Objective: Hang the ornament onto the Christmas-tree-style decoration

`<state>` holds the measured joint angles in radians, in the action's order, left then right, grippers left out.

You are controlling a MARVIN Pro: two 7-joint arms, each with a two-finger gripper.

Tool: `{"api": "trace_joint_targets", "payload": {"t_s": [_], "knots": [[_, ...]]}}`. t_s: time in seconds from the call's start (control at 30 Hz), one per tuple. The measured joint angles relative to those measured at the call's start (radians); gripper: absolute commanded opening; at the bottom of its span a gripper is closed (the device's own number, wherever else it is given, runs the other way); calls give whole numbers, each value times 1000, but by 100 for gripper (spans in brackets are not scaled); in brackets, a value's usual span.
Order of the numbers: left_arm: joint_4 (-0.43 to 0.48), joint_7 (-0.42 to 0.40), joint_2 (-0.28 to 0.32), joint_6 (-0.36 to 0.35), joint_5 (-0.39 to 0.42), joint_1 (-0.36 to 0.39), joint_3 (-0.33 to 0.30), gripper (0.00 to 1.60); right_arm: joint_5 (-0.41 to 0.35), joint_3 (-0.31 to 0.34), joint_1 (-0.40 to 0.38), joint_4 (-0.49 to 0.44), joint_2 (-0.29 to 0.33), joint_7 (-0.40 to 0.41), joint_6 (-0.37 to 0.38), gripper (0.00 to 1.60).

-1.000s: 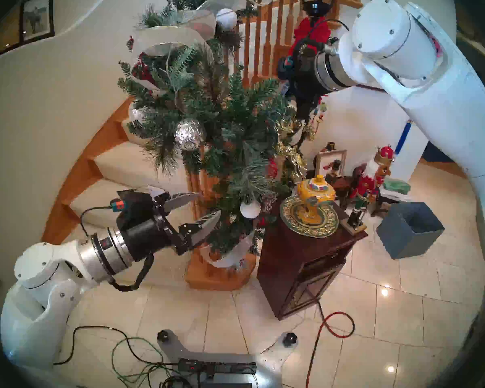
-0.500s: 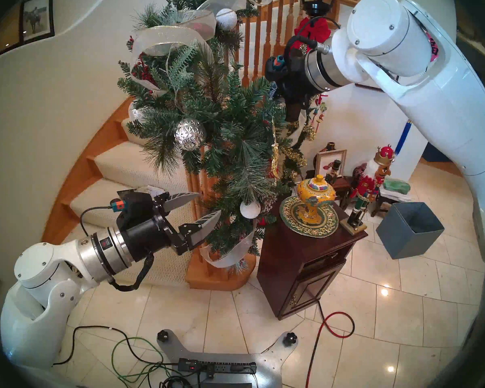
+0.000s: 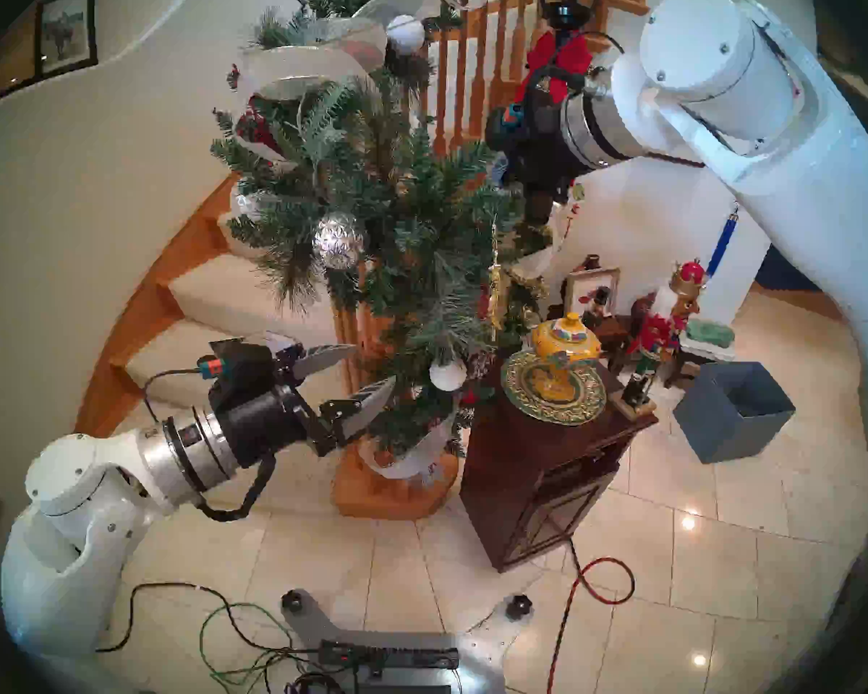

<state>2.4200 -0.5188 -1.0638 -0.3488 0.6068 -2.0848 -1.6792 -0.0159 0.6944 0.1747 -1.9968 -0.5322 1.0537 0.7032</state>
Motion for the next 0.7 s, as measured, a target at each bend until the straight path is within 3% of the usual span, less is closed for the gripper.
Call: {"api": "trace_joint_targets", "payload": {"t_s": [0.47,0.7], "knots": [[0,0,0,0,0,0,0,160,-14,3,0,1,20,16,-8,29],[0,0,0,0,0,0,0,160,-16,3,-1,8,22,25,-20,53]]}}
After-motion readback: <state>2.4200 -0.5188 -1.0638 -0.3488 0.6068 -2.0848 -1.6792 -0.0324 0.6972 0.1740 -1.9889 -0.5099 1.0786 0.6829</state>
